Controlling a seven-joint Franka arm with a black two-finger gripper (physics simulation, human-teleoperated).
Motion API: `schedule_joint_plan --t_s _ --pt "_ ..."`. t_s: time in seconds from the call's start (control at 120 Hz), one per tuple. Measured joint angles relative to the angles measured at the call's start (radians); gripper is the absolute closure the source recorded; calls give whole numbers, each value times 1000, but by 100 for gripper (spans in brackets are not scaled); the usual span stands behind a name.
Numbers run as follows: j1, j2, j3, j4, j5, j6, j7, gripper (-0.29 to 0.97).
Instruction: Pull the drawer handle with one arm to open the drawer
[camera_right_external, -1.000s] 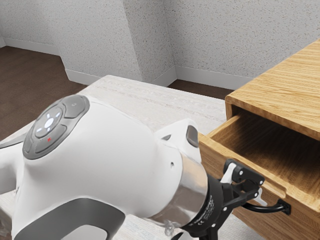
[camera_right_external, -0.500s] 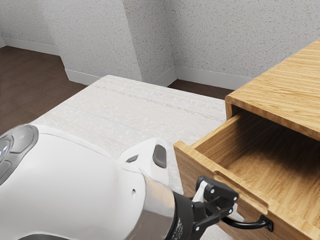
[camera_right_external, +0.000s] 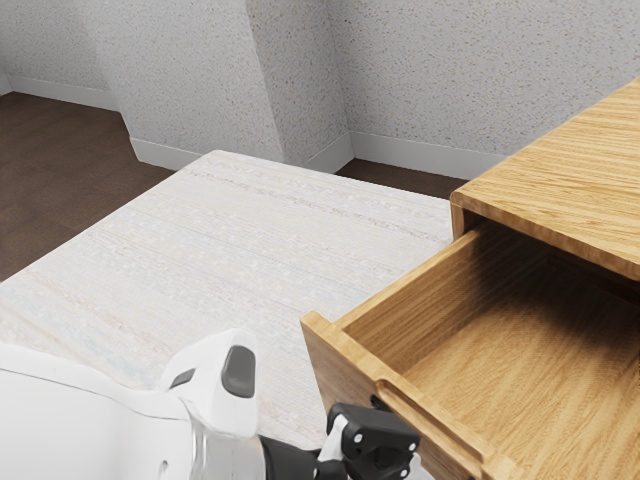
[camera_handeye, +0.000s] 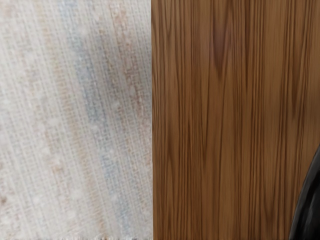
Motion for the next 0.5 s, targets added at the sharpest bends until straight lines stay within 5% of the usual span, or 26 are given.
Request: schedule_joint_plan --t_s 0.383,0.5 --pt "-38 -185 -22 -105 -37 -12 -12 0" --pt "-34 -190 34 8 -34 -119 -19 0"
